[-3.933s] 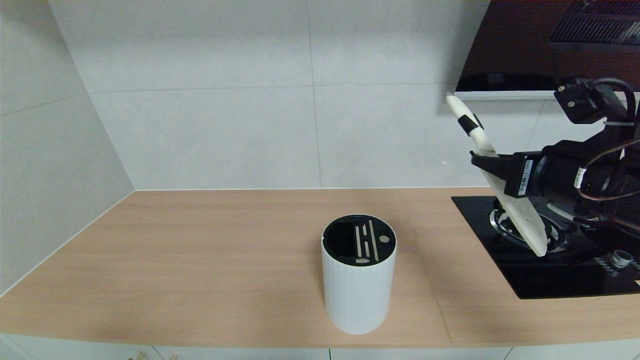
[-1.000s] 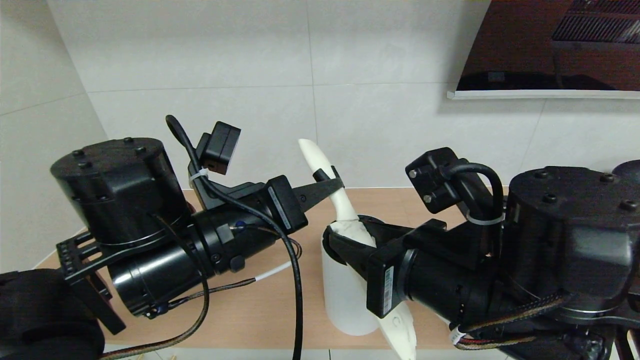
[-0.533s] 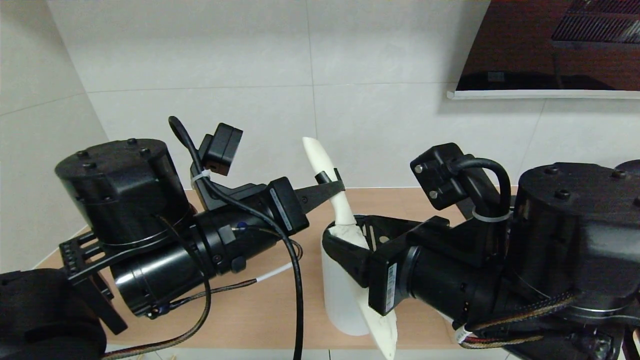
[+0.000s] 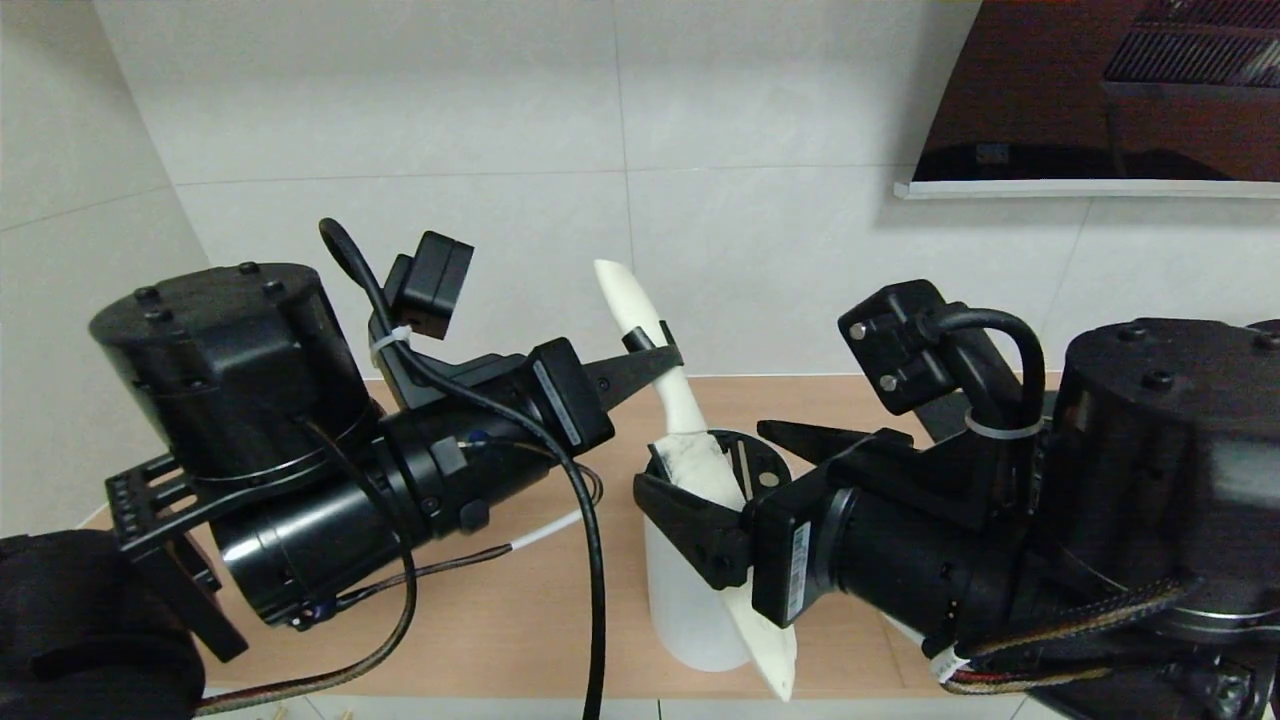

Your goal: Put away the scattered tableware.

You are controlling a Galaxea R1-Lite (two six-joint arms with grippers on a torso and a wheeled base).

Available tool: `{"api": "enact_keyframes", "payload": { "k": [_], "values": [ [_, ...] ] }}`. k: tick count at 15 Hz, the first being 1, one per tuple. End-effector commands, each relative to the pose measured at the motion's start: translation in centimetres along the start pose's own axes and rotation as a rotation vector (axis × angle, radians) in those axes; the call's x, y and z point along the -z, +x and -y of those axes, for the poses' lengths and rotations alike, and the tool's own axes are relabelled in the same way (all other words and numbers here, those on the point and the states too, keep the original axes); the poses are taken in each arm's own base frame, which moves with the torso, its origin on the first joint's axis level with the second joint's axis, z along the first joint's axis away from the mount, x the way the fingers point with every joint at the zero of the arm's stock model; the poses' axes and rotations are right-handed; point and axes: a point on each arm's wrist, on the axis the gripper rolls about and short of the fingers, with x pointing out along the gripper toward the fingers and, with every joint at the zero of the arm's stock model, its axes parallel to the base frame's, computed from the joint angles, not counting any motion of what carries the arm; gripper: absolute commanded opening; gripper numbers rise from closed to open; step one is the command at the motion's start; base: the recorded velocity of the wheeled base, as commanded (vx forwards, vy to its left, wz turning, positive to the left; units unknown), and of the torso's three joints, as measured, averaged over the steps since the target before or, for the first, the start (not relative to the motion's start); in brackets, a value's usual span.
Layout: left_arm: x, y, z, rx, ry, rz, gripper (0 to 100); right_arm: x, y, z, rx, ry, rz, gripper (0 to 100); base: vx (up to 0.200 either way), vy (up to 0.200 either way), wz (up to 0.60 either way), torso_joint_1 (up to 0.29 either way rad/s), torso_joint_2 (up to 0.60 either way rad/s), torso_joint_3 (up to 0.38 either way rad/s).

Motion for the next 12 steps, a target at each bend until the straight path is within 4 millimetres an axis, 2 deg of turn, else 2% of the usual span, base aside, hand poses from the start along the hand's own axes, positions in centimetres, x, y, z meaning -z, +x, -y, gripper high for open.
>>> {"api": "enact_keyframes", "payload": {
  "k": [1,3,6,8,9,10,12],
  "values": [
    [-1.4,-0.3,1.2,0.001,0.032,0.062,0,-2.2,-1.3,1.9,0.048,0.02,0.073,100,0.0,0.0,0.0,0.0,0.0,0.0],
    [-3.5,-0.7,2.7,-0.068,0.145,0.138,0,-4.8,-3.3,4.6,0.115,0.038,0.169,100,0.0,0.0,0.0,0.0,0.0,0.0],
    [-5.9,0.7,4.3,-0.188,0.354,0.209,0,-6.8,-6.0,7.0,0.166,0.035,0.19,100,0.0,0.0,0.0,0.0,0.0,0.0],
    [-5.3,2.3,3.6,-0.348,0.44,0.238,0,-7.3,-6.8,7.8,0.2,0.036,0.197,100,0.0,0.0,0.0,0.0,0.0,0.0],
    [-3.9,2.8,2.7,-0.427,0.448,0.224,0,-7.3,-7.0,8.1,0.213,0.036,0.198,100,0.0,0.0,0.0,0.0,0.0,0.0],
    [-3.2,3.2,2.4,-0.434,0.458,0.221,0,-7.2,-7.0,8.4,0.229,0.036,0.196,100,0.0,0.0,0.0,0.0,0.0,0.0],
    [-2.7,3.8,3.1,-0.42,0.477,0.294,0,-7.2,-6.9,8.8,0.244,0.036,0.196,100,0.0,0.0,0.0,0.0,0.0,0.0]
  ]
}}
